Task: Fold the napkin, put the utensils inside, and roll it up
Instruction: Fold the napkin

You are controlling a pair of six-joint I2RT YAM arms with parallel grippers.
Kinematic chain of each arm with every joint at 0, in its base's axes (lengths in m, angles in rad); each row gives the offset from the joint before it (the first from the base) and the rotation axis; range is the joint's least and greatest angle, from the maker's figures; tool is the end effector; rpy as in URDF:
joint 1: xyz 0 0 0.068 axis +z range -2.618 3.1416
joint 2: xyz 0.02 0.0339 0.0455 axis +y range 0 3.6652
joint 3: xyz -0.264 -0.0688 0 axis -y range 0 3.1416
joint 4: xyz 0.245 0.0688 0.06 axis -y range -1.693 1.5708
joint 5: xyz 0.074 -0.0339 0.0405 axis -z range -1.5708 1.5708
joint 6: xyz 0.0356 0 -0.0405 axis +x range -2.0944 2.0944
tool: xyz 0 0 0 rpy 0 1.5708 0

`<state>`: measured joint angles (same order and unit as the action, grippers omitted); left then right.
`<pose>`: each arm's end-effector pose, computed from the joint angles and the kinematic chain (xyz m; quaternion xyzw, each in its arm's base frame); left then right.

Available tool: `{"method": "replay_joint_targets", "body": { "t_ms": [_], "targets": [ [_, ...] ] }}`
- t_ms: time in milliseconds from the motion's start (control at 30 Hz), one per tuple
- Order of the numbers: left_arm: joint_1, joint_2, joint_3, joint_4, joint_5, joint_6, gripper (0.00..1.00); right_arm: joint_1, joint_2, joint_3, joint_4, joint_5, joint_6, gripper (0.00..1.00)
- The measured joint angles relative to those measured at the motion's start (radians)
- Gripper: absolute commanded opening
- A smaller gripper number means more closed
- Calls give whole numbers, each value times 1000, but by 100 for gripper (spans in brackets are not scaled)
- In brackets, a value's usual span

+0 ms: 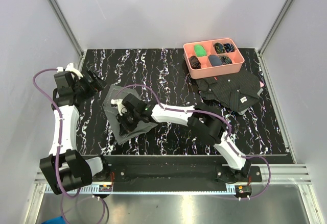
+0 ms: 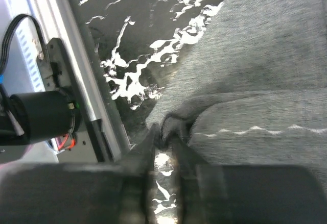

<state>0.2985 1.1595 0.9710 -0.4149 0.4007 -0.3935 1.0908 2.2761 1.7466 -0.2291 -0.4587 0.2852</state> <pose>0.2471 0.0615 0.3079 -0.2072 0.8475 -0.1976 0.4469 0.2214 0.4594 0.1697 -0.4333 0.7878 0.4056 0.1646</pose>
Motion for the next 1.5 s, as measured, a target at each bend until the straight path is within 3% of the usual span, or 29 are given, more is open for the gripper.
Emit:
{"method": "replay_joint_targets", "body": {
  "t_ms": [67,100,200,333,533,700,900,1300,1500],
  "targets": [
    [0,2,-1,-1,0,0,99,3,0,5,0,-8,2,49],
    [0,2,-2,0,0,0,99,5,0,8,0,-14,2,61],
    [0,2,-5,2,0,0,99,11,0,13,5,-33,-4,76],
    [0,3,-8,5,-1,0,99,16,-31,-22,8,-37,-23,89],
    [0,3,-17,5,-12,0,99,-9,-256,-221,1,-12,-47,98],
    [0,6,-41,13,-23,0,99,-182,-458,-376,10,-17,-58,98],
    [0,5,-115,11,-32,-11,99,-412,-418,-407,18,-72,-61,94],
    [0,-12,-280,41,-3,-86,99,-429,-165,-353,48,-271,-51,85],
    [0,-14,-331,60,17,-120,99,-430,-86,-289,115,-324,-4,68]
  ]
}}
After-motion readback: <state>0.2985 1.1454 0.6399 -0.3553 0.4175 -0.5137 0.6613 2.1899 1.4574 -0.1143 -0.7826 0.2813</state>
